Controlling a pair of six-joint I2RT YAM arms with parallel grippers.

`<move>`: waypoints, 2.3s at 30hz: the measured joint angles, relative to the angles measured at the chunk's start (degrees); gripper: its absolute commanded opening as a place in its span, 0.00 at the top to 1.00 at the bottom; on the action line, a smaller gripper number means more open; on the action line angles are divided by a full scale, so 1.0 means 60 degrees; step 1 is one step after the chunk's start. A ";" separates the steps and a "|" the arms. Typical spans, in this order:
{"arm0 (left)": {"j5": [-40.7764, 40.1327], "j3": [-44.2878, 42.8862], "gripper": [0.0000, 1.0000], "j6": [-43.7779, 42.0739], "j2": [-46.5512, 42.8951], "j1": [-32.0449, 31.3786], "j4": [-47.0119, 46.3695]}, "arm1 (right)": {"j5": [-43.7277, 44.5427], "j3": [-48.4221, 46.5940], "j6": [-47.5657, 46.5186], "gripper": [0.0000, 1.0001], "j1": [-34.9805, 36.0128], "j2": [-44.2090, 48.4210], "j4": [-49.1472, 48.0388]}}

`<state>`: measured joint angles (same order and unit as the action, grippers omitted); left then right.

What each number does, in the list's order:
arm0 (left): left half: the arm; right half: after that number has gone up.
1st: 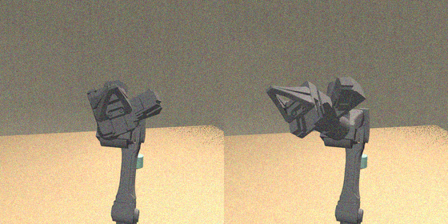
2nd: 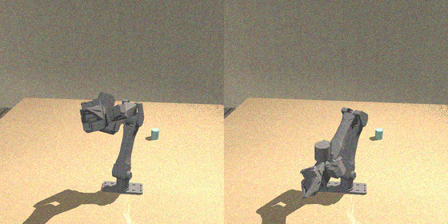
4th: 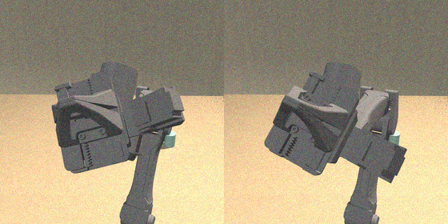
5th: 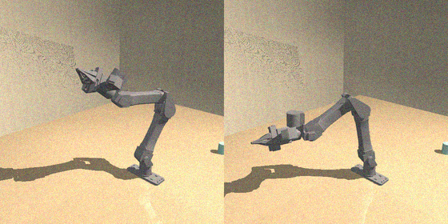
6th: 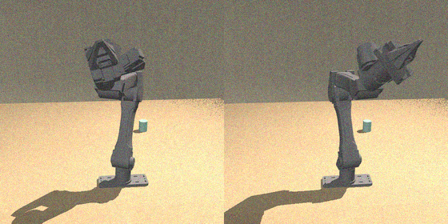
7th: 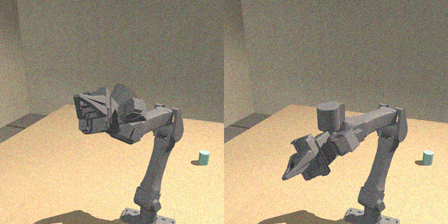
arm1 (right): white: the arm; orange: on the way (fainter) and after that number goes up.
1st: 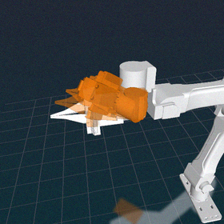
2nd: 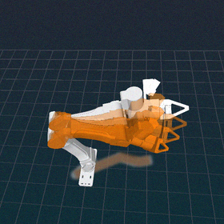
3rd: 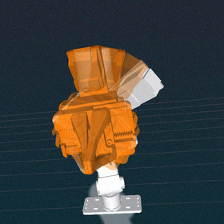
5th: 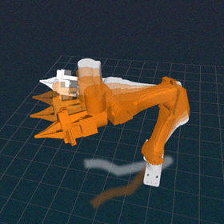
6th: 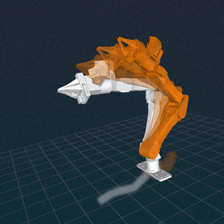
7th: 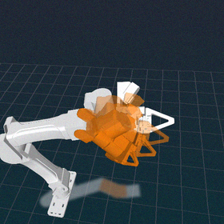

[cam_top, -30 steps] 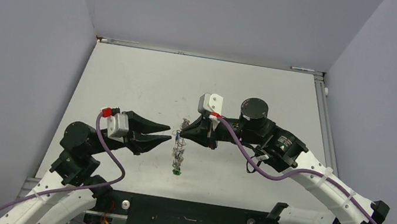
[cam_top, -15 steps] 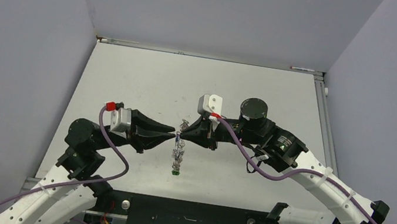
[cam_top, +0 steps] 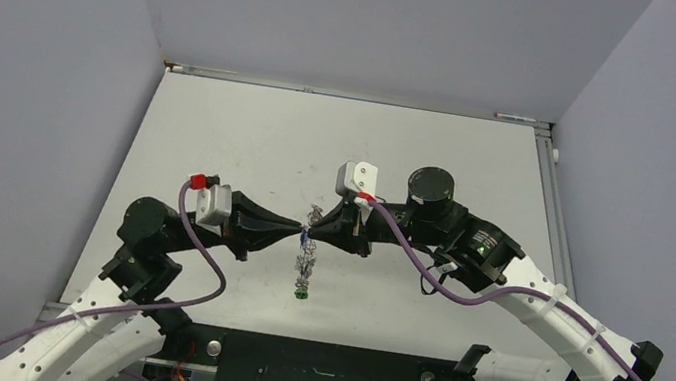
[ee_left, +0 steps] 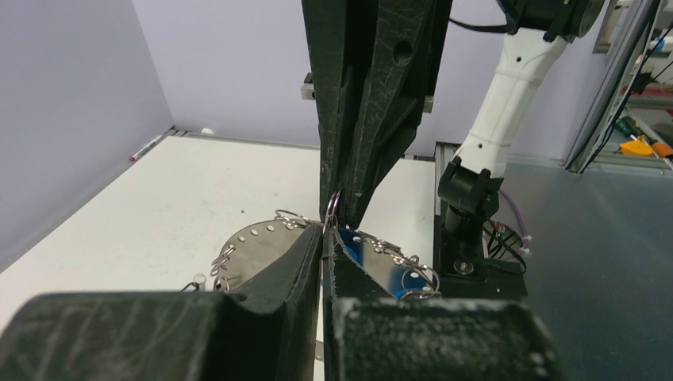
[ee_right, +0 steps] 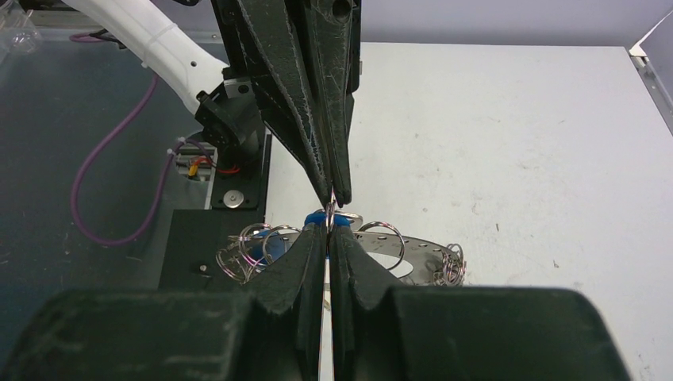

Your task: Put the keys on the keyring

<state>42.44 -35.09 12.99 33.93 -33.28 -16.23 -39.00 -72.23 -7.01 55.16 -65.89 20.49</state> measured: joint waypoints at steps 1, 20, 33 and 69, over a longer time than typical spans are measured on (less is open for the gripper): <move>0.0000 -0.0033 1.00 -0.0073 0.0000 0.0000 0.0087 | 0.0000 0.0000 0.0000 0.95 0.0000 0.0000 0.0036; 0.0007 -0.0860 1.00 -0.1698 -0.0164 -0.0004 0.2306 | 0.0004 0.0000 -0.0025 0.95 0.0000 0.0000 0.0069; 0.0007 -0.0193 1.00 -0.0947 -0.0106 0.0000 0.1144 | 0.0004 0.0000 0.0044 0.95 0.0000 -0.0025 -0.0182; -0.0801 0.0102 0.66 -0.0619 -0.1333 0.0000 0.0772 | -0.0262 0.0015 0.0539 0.95 0.0000 -0.0033 -0.1333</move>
<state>37.63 -34.48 9.28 25.93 -33.28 -11.60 -40.58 -72.14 -3.77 55.16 -66.08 12.49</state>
